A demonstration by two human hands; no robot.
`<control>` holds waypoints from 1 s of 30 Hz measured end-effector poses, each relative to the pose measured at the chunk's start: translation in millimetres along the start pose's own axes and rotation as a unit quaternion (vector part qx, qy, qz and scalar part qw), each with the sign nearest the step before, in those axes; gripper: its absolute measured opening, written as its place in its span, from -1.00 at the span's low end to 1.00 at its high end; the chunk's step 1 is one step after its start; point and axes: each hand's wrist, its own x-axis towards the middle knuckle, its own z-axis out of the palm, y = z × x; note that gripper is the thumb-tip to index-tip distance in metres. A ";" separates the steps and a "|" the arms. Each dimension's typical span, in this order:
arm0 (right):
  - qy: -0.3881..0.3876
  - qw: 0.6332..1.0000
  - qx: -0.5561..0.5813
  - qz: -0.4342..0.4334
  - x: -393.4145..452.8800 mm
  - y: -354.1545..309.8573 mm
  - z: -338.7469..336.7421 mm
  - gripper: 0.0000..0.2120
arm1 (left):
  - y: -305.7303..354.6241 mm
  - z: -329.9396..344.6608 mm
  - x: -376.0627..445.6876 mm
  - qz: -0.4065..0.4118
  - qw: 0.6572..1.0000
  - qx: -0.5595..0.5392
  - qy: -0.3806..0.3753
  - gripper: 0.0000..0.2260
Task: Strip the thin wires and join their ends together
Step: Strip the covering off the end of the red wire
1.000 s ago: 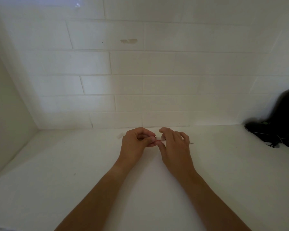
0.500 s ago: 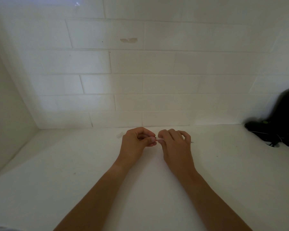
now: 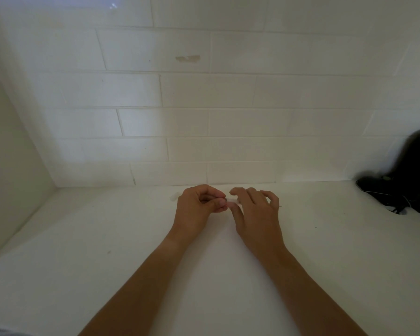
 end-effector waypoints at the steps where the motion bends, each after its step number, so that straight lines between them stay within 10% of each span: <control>1: -0.002 1.000 -0.002 -0.001 0.2 -0.3 -0.7 -0.88 | -0.1 0.1 -0.1 0.000 1.000 -0.001 -0.001 -0.91; 20: 0.006 1.000 -0.028 -0.001 0.4 0.3 0.4 -0.67 | 0.3 -0.8 -0.2 0.010 1.000 0.004 -0.004 -0.93; 30: -0.008 1.000 -0.029 -0.008 0.8 4.1 0.6 -0.91 | 0.9 -1.0 -2.1 -0.015 1.000 0.004 0.000 -0.91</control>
